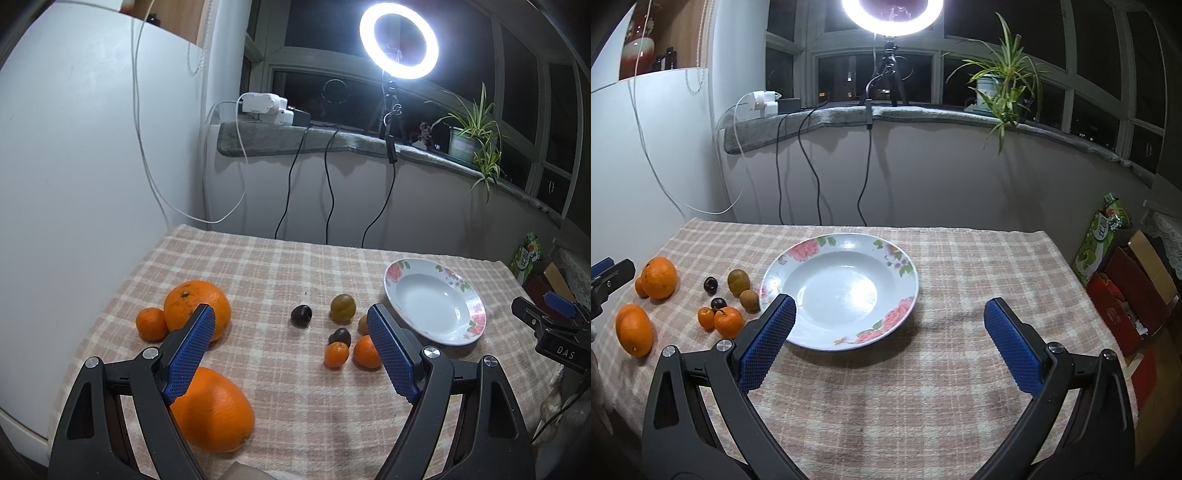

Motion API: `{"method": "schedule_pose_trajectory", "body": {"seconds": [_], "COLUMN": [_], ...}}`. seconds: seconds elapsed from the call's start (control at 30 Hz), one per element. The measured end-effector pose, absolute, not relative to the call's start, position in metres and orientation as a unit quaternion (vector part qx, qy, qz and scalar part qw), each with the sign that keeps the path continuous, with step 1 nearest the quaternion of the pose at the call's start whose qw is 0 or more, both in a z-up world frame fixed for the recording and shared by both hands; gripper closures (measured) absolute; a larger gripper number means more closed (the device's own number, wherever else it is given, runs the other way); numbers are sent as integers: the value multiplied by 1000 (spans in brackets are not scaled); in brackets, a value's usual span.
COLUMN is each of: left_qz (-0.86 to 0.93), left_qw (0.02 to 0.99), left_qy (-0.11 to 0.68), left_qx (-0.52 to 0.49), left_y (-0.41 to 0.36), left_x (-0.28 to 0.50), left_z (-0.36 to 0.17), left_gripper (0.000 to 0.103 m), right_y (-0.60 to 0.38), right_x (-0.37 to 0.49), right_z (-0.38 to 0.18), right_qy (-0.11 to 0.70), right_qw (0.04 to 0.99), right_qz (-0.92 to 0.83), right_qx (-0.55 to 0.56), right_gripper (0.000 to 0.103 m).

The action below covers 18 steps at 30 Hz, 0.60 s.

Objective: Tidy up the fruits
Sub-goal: 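Move the right gripper to the large orange and close around it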

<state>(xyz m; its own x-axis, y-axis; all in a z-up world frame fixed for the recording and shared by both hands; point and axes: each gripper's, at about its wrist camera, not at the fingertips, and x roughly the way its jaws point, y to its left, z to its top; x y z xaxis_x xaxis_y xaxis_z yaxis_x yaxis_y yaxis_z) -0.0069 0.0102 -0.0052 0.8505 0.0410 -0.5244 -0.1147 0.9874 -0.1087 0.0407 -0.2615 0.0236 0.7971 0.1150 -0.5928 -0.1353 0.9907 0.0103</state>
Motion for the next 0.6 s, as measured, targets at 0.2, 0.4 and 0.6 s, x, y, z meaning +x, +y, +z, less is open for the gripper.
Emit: {"method": "schedule_pose_trajectory", "body": {"seconds": [0.2, 0.4, 0.6], "left_qz": [45, 50, 56], "left_qw": [954, 947, 941], "left_qy": [285, 300, 308], "left_qx": [-83, -102, -124], "left_y": [28, 44, 59], "left_x": [-17, -28, -38], "left_z": [-17, -27, -34], "left_gripper": [19, 20, 21], "right_y": [-249, -229, -206], "right_x": [43, 47, 56], "right_z": [22, 17, 12], "right_qy": [317, 334, 360], "right_qw": [942, 928, 904], "right_qz": [109, 164, 231], "right_qx": [-15, -5, 17], "right_gripper": [0, 0, 3]}}
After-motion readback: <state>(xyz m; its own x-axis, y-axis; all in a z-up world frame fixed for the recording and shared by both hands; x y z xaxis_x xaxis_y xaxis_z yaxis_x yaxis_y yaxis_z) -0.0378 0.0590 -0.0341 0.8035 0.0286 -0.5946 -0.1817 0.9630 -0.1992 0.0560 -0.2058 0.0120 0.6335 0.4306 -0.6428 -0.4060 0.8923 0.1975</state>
